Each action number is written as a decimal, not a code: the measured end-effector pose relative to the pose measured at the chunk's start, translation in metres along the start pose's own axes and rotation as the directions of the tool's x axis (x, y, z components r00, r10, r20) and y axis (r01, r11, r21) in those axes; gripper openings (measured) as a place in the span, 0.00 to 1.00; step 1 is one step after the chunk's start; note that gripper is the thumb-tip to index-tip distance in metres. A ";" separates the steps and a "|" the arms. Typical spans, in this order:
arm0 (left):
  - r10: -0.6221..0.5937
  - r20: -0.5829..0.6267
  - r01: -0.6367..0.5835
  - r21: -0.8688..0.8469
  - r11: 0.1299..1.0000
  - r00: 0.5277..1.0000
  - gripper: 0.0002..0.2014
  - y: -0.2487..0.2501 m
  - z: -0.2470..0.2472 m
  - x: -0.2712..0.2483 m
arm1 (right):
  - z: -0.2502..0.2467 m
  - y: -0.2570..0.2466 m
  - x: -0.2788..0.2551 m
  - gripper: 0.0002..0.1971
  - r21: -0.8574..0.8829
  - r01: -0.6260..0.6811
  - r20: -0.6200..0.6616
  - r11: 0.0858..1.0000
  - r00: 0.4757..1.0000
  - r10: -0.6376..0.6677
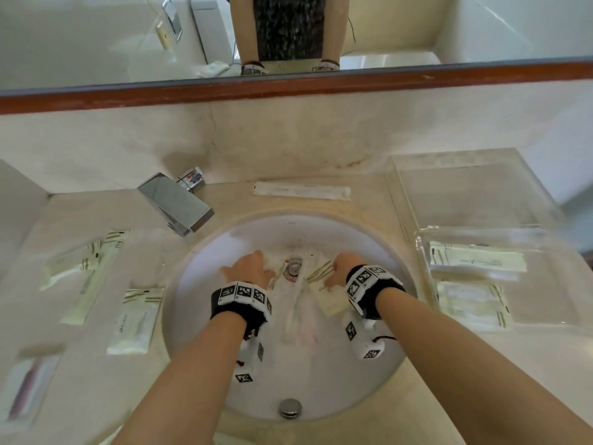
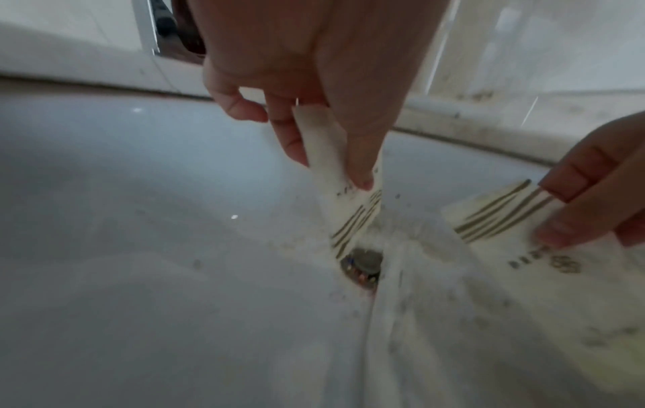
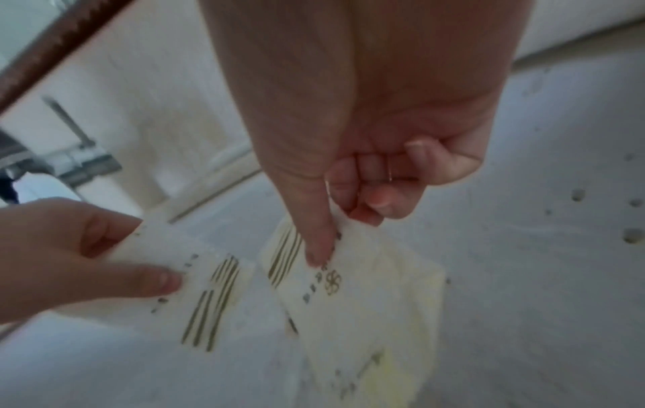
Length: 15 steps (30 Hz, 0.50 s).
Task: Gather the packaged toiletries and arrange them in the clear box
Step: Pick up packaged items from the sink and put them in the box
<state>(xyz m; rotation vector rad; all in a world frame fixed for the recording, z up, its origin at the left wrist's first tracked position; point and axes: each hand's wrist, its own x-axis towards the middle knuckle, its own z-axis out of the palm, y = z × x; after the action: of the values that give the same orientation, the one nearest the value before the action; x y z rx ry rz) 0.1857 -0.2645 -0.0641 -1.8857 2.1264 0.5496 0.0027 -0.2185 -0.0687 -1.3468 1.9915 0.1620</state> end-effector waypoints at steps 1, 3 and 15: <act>-0.009 -0.024 0.007 -0.073 0.997 1.000 0.17 0.005 -0.010 -0.005 | -0.009 0.000 -0.005 0.15 0.043 0.004 -0.024 0.999 1.000 -0.003; -0.012 -0.059 -0.004 -0.254 0.967 0.998 0.18 0.016 -0.030 -0.016 | -0.027 0.002 -0.015 0.15 0.131 0.004 -0.071 0.991 0.997 0.006; 0.035 -0.256 -0.199 -0.650 0.733 0.966 0.10 0.127 -0.076 -0.078 | -0.115 0.079 -0.099 0.07 0.595 0.141 -0.387 0.792 0.913 0.128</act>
<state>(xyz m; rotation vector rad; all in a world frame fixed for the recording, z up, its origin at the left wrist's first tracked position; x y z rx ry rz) 0.0754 -0.2154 0.0517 -2.2561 2.4165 1.3550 -0.1010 -0.1623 0.0551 -0.9953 2.0986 -0.7850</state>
